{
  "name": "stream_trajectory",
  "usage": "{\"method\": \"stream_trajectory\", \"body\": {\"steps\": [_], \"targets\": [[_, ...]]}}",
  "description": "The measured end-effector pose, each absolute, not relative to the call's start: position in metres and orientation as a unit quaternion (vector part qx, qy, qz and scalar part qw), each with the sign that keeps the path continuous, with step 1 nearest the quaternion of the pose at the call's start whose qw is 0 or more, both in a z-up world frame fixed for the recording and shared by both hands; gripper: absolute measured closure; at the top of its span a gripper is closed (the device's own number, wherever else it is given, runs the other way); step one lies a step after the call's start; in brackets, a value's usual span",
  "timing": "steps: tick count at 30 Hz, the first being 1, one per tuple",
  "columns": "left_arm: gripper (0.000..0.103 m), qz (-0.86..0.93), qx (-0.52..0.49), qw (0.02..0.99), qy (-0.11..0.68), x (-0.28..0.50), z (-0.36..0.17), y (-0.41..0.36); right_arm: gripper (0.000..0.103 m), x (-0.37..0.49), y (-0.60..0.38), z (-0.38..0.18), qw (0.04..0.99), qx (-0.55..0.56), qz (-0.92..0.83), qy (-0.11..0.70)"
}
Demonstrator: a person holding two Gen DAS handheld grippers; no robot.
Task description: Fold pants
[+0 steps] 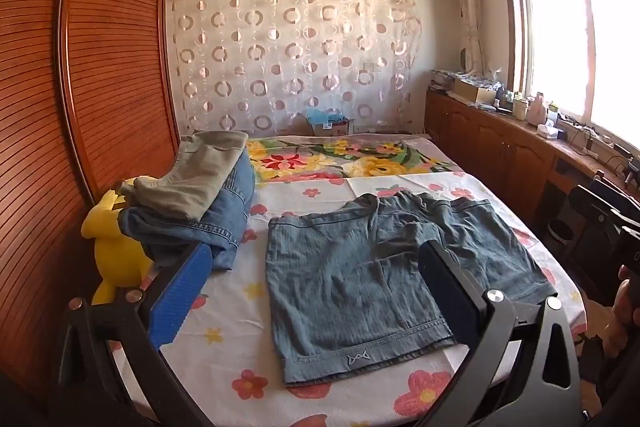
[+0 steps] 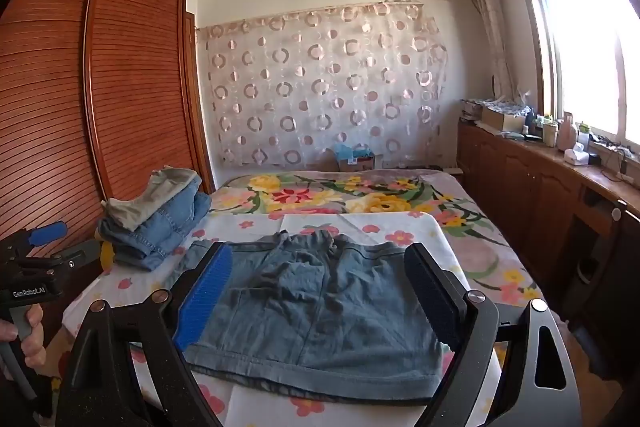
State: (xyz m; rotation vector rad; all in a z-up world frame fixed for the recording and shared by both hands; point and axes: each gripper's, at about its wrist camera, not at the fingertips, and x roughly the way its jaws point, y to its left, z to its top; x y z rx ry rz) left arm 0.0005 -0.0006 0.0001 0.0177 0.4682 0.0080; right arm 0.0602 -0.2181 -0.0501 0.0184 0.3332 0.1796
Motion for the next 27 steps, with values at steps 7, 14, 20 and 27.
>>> {"method": "stream_trajectory", "body": {"steps": [7,14,20,27], "targets": [[0.000,0.003,0.008,0.972,0.233,0.0021,-0.0007,-0.0008,0.014,0.0598,-0.2184,-0.0526,0.981,0.010,0.092,0.168],[0.000,0.003,0.006,0.973,0.230,0.0007,0.0000,-0.0004,0.014,0.0596,-0.2179,-0.0497,0.981,0.009,0.093,0.169],[0.000,0.002,0.005,0.973,0.229,0.0009,0.0000,-0.0003,0.014,0.0595,-0.2179,-0.0496,0.981,0.009,0.093,0.169],[0.000,0.001,0.005,0.973,0.229,0.0008,0.0000,-0.0002,0.014,0.0590,-0.2186,-0.0500,0.982,0.010,0.093,0.167]]}}
